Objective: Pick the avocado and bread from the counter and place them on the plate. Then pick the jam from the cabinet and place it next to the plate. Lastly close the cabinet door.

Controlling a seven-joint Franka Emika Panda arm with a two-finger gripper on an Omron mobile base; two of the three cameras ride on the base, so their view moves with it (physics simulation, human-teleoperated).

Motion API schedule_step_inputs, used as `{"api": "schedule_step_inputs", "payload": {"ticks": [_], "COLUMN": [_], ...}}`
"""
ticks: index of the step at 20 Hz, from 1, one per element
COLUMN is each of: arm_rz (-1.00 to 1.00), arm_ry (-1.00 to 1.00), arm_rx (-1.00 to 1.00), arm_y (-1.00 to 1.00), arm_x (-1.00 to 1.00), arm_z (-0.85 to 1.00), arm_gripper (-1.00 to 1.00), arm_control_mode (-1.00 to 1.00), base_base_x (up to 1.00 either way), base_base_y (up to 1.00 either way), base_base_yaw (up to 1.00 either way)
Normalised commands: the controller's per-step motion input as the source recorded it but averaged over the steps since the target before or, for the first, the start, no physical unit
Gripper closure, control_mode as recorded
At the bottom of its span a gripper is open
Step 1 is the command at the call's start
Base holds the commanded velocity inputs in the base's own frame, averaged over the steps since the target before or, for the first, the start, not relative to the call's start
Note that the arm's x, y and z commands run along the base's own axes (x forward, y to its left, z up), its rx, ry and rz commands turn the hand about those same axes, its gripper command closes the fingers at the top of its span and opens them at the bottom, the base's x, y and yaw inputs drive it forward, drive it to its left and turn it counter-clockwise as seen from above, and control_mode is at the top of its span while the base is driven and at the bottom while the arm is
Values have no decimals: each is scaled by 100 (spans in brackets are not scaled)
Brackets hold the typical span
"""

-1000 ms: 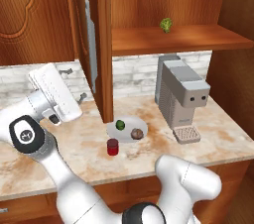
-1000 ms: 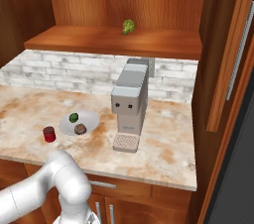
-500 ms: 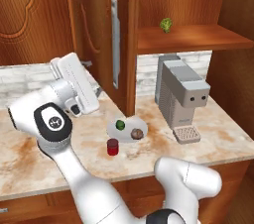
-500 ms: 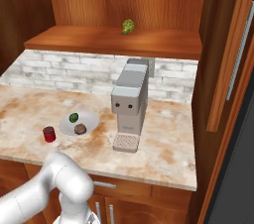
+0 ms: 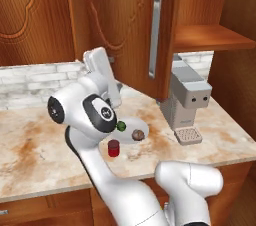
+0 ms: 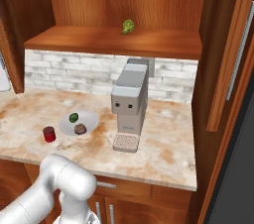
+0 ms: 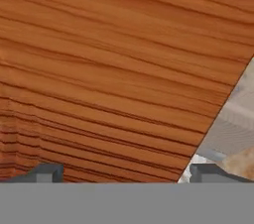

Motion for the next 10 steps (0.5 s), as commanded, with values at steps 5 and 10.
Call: {"api": "schedule_step_inputs", "payload": {"ticks": [5,10], "arm_rz": [36,39], "arm_ry": [-11,-9], "arm_rx": [28,29], "arm_y": [-82,-84], "arm_x": [8,14], "arm_z": [6,4], "arm_gripper": [-100,-100], "arm_control_mode": [-100,-100], "base_base_x": [0,0], "base_base_y": [0,0], "base_base_yaw": [0,0]}}
